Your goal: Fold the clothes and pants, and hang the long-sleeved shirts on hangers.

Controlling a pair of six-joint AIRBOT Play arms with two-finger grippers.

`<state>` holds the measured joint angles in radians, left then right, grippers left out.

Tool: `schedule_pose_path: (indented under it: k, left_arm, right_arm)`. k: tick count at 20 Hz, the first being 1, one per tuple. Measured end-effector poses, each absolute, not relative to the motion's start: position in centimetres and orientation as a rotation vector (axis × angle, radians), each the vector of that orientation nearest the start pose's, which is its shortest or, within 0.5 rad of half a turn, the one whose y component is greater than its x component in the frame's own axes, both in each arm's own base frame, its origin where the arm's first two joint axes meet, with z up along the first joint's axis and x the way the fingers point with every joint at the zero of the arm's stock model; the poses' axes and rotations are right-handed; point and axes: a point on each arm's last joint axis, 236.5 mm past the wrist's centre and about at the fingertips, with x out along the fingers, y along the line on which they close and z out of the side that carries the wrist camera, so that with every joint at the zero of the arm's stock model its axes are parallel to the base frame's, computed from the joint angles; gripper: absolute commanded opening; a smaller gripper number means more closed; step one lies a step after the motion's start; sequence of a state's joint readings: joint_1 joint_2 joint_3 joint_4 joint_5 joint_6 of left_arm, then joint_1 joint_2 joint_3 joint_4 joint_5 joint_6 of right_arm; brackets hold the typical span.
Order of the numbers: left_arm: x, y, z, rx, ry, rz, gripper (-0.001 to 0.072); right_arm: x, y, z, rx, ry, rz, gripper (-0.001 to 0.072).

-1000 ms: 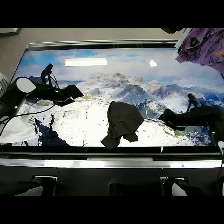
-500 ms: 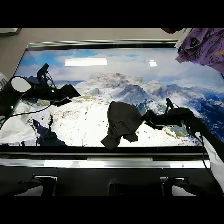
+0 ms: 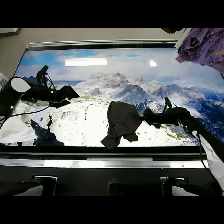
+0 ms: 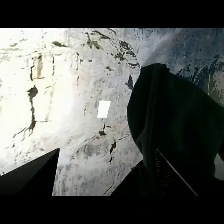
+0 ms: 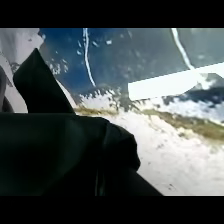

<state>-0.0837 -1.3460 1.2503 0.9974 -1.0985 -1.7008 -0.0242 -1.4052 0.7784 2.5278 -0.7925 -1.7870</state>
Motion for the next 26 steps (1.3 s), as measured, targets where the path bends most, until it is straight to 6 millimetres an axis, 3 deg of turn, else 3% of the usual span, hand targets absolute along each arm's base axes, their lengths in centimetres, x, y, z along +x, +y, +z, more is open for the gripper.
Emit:
schedule_pose_path:
  k: [3,10,15,21,23,25,26]
  left_arm:
    - [39.6,-14.1,2.3,-0.594,1.271,-0.283,0.0711]
    - [30.9,-19.7,-6.1,-0.580,1.452,-0.466,0.0710]
    - [26.5,-24.0,-7.5,-0.549,1.490,-0.620,0.0710]
    - [23.9,-26.9,-8.2,-0.509,1.521,-0.700,0.0696]
    - [23.3,-27.7,-8.7,-0.507,1.537,-0.707,0.0502]
    - [22.9,-28.3,-9.4,-0.513,1.553,-0.706,0.0483]
    - [22.7,-28.6,-9.6,-0.524,1.562,-0.704,0.0435]
  right_arm:
    - [37.9,12.6,-6.4,0.813,1.220,0.224,0.0040]
    - [37.1,12.3,-4.0,0.758,1.221,0.239,0.0041]
    - [36.3,12.5,-3.7,0.748,1.247,0.251,0.0041]
    - [36.1,12.6,-2.8,0.745,1.238,0.262,0.0041]
    - [36.1,12.6,-2.2,0.742,1.223,0.266,0.0041]
    - [36.1,12.6,-1.6,0.741,1.208,0.270,0.0041]
    - [36.1,12.6,-1.3,0.739,1.200,0.273,0.0041]
